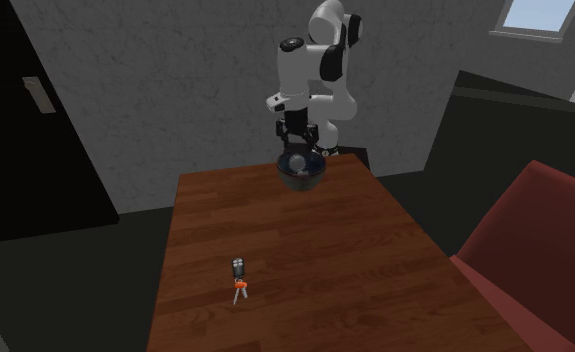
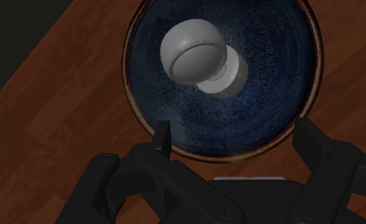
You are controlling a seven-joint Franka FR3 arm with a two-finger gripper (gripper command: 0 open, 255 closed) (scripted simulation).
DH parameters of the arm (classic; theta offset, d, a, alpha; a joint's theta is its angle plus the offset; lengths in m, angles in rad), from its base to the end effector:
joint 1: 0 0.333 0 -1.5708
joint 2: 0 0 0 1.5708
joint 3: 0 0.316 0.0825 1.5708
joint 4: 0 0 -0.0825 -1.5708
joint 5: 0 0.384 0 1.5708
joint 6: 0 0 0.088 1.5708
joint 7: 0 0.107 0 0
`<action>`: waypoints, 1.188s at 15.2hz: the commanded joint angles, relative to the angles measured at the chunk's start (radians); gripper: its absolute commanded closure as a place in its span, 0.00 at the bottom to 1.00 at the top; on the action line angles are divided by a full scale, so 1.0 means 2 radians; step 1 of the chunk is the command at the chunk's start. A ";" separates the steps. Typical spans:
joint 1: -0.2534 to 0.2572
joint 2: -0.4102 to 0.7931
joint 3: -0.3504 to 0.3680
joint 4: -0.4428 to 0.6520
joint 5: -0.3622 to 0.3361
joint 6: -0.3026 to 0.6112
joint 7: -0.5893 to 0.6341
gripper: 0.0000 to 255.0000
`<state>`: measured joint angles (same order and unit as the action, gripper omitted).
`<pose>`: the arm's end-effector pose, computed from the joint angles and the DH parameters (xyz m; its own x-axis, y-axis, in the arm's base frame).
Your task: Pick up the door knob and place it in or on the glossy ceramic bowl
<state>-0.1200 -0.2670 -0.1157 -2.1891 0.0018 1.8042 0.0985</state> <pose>0.4469 -0.1101 0.4874 0.9398 -0.3194 -0.1219 -0.3240 -0.9458 -0.0203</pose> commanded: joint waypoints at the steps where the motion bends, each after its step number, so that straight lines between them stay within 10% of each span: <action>1: 0.000 0.015 0.004 0.010 -0.006 0.000 0.013 0.00; 15: 0.000 0.019 0.004 -0.031 -0.005 0.045 0.013 0.00; 16: 0.000 0.019 0.004 -0.031 -0.005 0.045 0.013 1.00; 18: 0.000 0.019 0.004 -0.031 -0.005 0.045 0.013 1.00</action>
<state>-0.1195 -0.2290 -0.1083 -2.2520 -0.0090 1.8940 0.1238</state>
